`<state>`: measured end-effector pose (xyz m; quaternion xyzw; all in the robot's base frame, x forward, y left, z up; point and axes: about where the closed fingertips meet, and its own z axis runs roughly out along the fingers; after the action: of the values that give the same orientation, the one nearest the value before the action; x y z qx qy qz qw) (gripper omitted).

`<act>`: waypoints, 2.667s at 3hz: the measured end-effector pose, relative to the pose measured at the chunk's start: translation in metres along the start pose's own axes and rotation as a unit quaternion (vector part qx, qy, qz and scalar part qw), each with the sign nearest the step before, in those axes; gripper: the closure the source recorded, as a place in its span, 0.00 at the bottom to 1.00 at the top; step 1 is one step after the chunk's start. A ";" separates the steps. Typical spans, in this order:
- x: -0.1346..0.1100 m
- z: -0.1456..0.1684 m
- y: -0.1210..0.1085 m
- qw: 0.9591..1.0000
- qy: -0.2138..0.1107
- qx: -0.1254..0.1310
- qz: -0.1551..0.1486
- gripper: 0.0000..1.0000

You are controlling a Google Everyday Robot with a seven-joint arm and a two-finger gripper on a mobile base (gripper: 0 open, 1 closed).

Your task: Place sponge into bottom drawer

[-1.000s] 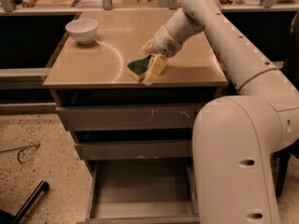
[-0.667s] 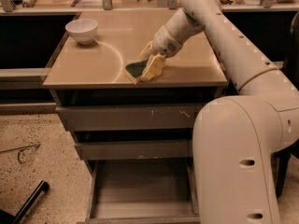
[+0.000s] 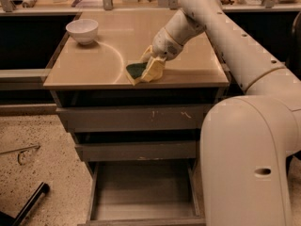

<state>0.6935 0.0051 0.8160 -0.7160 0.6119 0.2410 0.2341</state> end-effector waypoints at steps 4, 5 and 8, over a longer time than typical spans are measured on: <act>-0.032 -0.018 0.072 0.998 -0.027 0.019 -0.050 1.00; -0.018 0.002 0.103 0.991 -0.125 0.021 -0.052 1.00; -0.005 0.039 0.144 0.983 -0.178 -0.006 -0.047 1.00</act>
Offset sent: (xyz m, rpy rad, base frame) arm -0.0301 -0.0021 0.0253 -0.0266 -0.0614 0.0132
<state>0.5478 0.0128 0.7834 -0.6912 0.5245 0.3571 0.3459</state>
